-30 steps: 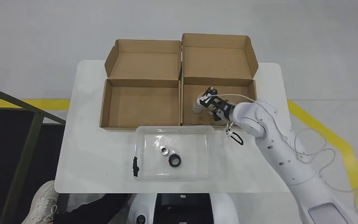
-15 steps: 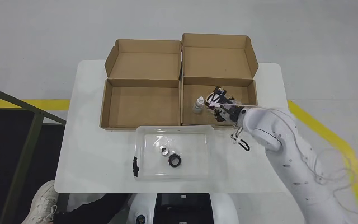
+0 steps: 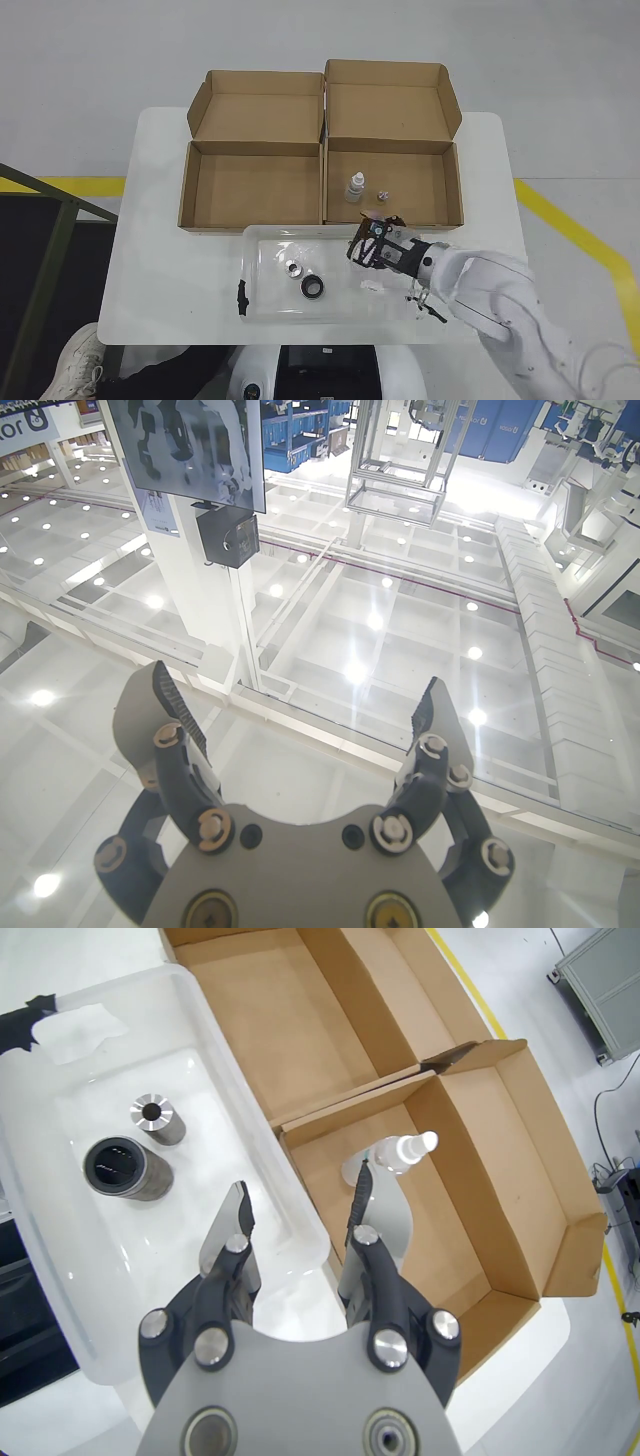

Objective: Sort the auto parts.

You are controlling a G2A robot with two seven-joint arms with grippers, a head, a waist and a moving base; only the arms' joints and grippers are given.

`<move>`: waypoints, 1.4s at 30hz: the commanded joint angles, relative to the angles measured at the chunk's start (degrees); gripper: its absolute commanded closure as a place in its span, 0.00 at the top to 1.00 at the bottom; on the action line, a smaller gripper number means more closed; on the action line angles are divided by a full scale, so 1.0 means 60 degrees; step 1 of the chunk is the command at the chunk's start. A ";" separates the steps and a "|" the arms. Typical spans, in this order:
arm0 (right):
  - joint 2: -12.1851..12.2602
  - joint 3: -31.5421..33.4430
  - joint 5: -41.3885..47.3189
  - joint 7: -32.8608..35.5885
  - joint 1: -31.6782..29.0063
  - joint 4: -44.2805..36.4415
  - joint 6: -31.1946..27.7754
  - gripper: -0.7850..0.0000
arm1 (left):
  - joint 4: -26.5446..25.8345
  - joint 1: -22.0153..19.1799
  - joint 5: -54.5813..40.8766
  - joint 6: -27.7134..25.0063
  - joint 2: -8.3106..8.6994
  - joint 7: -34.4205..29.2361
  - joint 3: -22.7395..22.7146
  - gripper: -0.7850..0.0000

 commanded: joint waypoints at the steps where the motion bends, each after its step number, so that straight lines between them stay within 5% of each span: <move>1: -0.0004 -0.0232 -0.0168 -0.0092 -0.0080 -0.0037 -0.0134 0.48 | 0.0000 0.0000 0.0000 0.0000 0.0000 0.0000 0.0000 1.00; 12: -0.0117 -0.1642 0.0290 -0.0869 0.0189 0.0758 -0.1449 0.47 | 0.0000 0.0000 0.0000 0.0000 0.0000 0.0000 0.0000 1.00; 27: -0.0345 -0.2731 0.0557 -0.0490 0.1098 0.1515 -0.1410 0.50 | 0.0000 0.0000 0.0000 0.0000 0.0000 0.0000 0.0000 1.00; 34: -0.0434 -0.3046 0.0631 -0.0455 0.1369 0.1966 -0.1292 0.82 | 0.0000 0.0000 0.0000 0.0000 0.0000 0.0000 0.0000 1.00; 42: -0.0509 -0.3252 0.0766 -0.0374 0.1616 0.2450 -0.1187 0.80 | 0.0000 0.0000 0.0000 0.0000 0.0000 0.0000 0.0000 1.00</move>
